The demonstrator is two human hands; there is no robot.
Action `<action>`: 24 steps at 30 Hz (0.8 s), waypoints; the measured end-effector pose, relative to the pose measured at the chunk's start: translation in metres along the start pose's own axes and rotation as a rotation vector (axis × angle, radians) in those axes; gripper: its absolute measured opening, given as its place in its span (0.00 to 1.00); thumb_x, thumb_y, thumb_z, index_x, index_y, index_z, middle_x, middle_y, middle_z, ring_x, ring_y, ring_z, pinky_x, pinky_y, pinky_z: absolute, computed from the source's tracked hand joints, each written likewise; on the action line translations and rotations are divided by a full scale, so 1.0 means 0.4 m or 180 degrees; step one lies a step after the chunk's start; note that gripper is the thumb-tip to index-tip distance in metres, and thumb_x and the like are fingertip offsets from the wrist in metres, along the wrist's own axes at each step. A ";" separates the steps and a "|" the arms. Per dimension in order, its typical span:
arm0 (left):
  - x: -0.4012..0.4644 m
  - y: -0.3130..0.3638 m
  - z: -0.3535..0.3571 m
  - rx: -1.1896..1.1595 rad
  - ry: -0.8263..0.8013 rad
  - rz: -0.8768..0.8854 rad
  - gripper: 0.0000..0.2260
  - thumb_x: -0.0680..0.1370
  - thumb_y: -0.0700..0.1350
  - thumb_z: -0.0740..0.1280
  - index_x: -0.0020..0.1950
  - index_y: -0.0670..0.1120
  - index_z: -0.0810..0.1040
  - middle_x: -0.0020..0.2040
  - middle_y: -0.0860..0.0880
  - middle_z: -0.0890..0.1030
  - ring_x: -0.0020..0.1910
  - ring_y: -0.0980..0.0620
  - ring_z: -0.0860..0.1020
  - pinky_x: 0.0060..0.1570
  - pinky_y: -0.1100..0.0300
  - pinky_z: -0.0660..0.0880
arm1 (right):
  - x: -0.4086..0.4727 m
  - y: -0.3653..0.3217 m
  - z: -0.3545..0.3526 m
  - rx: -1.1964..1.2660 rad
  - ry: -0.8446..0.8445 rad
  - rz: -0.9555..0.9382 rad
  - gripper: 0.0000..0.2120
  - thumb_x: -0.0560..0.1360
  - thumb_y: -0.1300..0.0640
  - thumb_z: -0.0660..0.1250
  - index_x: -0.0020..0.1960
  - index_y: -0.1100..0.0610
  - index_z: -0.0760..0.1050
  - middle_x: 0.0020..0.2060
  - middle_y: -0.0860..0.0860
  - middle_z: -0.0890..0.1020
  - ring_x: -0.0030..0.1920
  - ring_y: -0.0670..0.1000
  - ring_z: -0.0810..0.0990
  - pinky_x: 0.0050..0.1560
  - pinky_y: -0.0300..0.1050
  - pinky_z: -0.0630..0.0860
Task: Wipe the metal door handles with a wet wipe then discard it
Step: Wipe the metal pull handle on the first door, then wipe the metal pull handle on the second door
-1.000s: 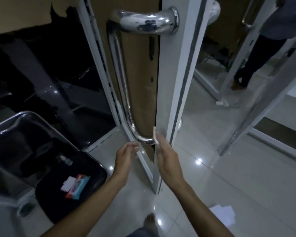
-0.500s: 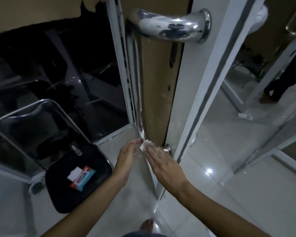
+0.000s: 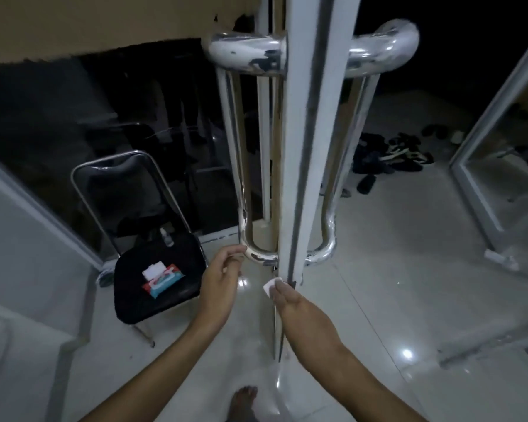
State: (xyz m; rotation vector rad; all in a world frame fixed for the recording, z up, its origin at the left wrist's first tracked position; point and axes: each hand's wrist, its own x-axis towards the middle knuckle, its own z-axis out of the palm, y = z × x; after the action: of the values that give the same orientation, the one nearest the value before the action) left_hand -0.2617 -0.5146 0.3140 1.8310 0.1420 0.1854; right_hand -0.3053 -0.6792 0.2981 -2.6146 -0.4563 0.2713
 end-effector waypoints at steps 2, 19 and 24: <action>-0.048 0.021 0.022 0.0062 0.0140 0.0372 0.12 0.82 0.39 0.58 0.54 0.54 0.78 0.52 0.60 0.78 0.53 0.62 0.76 0.53 0.62 0.74 | -0.038 0.052 -0.042 0.0504 -0.0015 -0.0034 0.21 0.83 0.59 0.53 0.75 0.51 0.63 0.73 0.44 0.66 0.74 0.48 0.65 0.70 0.40 0.62; -0.126 0.140 0.332 0.0835 -0.0564 0.1414 0.16 0.81 0.47 0.56 0.66 0.45 0.74 0.64 0.52 0.76 0.67 0.54 0.72 0.66 0.50 0.70 | -0.036 0.379 -0.318 0.3809 0.0494 0.0123 0.14 0.79 0.57 0.62 0.58 0.45 0.81 0.57 0.47 0.83 0.62 0.47 0.79 0.60 0.35 0.74; -0.062 0.201 0.386 0.0921 -0.0307 0.1498 0.16 0.81 0.47 0.57 0.67 0.46 0.73 0.66 0.56 0.74 0.67 0.59 0.71 0.66 0.61 0.68 | 0.029 0.420 -0.391 0.3751 0.0365 -0.0097 0.15 0.72 0.48 0.70 0.58 0.47 0.80 0.55 0.48 0.84 0.59 0.48 0.81 0.60 0.44 0.74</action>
State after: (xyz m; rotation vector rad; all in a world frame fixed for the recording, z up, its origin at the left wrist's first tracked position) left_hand -0.2551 -0.6864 0.3502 2.1356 -0.3510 0.4217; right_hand -0.2074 -0.8800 0.3524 -1.4579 -0.1846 0.2627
